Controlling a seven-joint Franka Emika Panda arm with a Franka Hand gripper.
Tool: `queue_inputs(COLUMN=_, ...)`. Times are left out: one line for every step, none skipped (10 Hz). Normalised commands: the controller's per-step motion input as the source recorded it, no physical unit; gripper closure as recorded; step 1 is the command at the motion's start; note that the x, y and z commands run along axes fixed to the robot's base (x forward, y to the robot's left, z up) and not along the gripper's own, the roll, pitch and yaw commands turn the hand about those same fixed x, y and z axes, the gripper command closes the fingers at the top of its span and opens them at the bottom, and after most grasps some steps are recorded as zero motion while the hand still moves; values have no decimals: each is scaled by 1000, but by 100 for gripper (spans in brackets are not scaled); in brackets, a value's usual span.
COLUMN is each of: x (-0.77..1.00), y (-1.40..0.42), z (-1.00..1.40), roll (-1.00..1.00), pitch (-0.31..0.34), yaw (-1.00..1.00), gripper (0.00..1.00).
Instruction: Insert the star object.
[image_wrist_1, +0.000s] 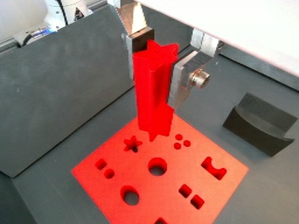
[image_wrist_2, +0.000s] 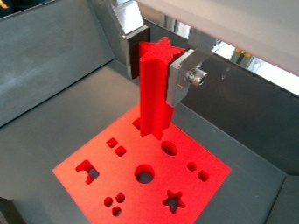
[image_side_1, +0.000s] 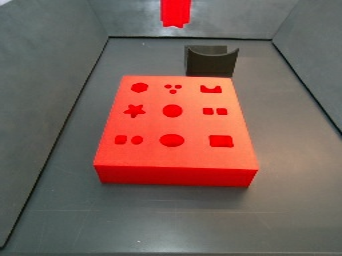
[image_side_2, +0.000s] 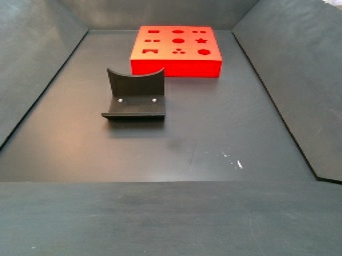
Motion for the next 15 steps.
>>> queue_inputs(x=0, y=0, z=-63, roll=44, pitch=0, yaw=0, gripper=100)
queue_inputs(x=-11, y=-77, z=-331, roll=16, pitch=-103, yaw=0, gripper=100)
queue_inputs(x=-114, y=-134, z=-406, roll=9, pitch=-239, yaw=71, gripper=100)
queue_inputs(x=-131, y=-103, z=-571, roll=0, pitch=-283, yaw=63, gripper=100)
queue_inputs(x=-171, y=-11, z=-783, roll=-16, pitch=-240, yaw=0, gripper=100)
queue_inputs(x=-271, y=0, z=-820, roll=-4, pitch=-229, yaw=0, gripper=100)
queue_inputs(x=-323, y=89, z=-626, roll=-36, pitch=-230, yaw=0, gripper=100)
queue_inputs(x=-243, y=246, z=-514, roll=-11, pitch=-199, yaw=71, gripper=100)
queue_inputs(x=-266, y=246, z=-429, roll=19, pitch=-220, yaw=74, gripper=100)
queue_inputs(x=0, y=100, z=-246, roll=39, pitch=-34, yaw=-229, gripper=100)
queue_inputs(x=0, y=0, z=-123, roll=34, pitch=-57, yaw=-500, gripper=100)
queue_inputs(x=-77, y=0, z=-20, roll=66, pitch=-101, yaw=-637, gripper=100)
queue_inputs(x=-151, y=0, z=-57, roll=77, pitch=-97, yaw=-794, gripper=100)
queue_inputs(x=-209, y=49, z=-166, roll=61, pitch=-106, yaw=-909, gripper=100)
queue_inputs(x=-189, y=49, z=-226, roll=44, pitch=-106, yaw=-931, gripper=100)
